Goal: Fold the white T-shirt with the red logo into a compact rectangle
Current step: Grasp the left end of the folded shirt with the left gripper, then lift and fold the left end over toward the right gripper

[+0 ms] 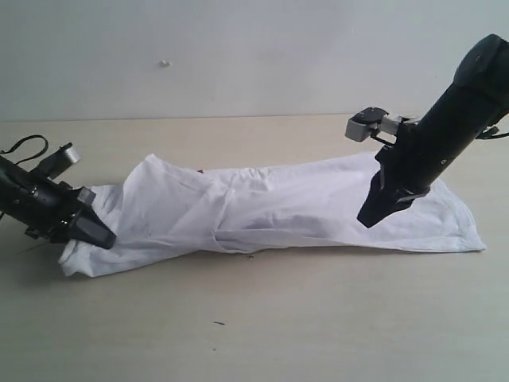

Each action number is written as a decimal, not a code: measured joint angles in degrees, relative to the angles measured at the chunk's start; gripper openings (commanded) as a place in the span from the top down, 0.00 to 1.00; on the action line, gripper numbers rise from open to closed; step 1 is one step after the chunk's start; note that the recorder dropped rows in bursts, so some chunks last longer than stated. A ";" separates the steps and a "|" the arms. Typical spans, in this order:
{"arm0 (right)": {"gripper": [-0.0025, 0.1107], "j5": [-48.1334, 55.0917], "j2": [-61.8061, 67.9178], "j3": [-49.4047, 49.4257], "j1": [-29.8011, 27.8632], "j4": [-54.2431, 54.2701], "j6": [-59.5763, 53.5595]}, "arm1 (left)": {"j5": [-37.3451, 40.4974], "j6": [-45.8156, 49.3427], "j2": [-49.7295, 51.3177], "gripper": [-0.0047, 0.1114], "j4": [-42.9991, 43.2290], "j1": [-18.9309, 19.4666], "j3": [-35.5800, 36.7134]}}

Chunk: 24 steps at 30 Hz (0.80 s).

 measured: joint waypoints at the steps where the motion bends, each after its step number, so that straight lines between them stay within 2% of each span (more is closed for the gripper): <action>1: 0.98 -1.99 0.00 0.00 0.00 -3.22 3.71 | 2.02 0.00 -0.98 0.92 2.71 1.42 0.24; 4: 0.98 -6.41 0.00 0.00 0.00 -8.98 9.89 | 6.98 -1.20 -5.06 0.92 6.49 7.98 0.25; 6: 0.98 -8.83 0.00 0.00 0.00 -9.36 12.28 | 8.26 -2.31 -7.87 0.92 3.47 12.54 -0.46; 7: 0.98 -9.92 0.00 0.00 0.00 -9.36 13.07 | 8.26 -2.77 -9.47 0.92 -0.63 14.07 -1.01; 10: 0.98 -11.37 0.00 0.00 0.00 -9.36 13.45 | 8.26 -3.93 -12.77 0.92 -6.79 13.18 -1.24; 12: 0.98 -11.78 0.00 0.00 0.00 -9.36 13.97 | 8.26 -4.29 -14.51 0.92 -9.17 10.70 -1.24; 16: 0.98 -12.24 0.00 0.00 0.00 -9.36 15.56 | 8.26 -5.22 -16.33 0.92 -14.72 3.35 -1.24; 20: 0.98 -12.39 0.00 0.00 0.00 -9.51 17.53 | 8.11 -5.74 -16.56 0.92 -21.36 -6.20 -1.86; 24: 0.98 -12.39 0.00 0.00 0.00 -10.36 20.53 | 0.93 -5.92 -16.60 0.92 -22.95 -18.08 -3.32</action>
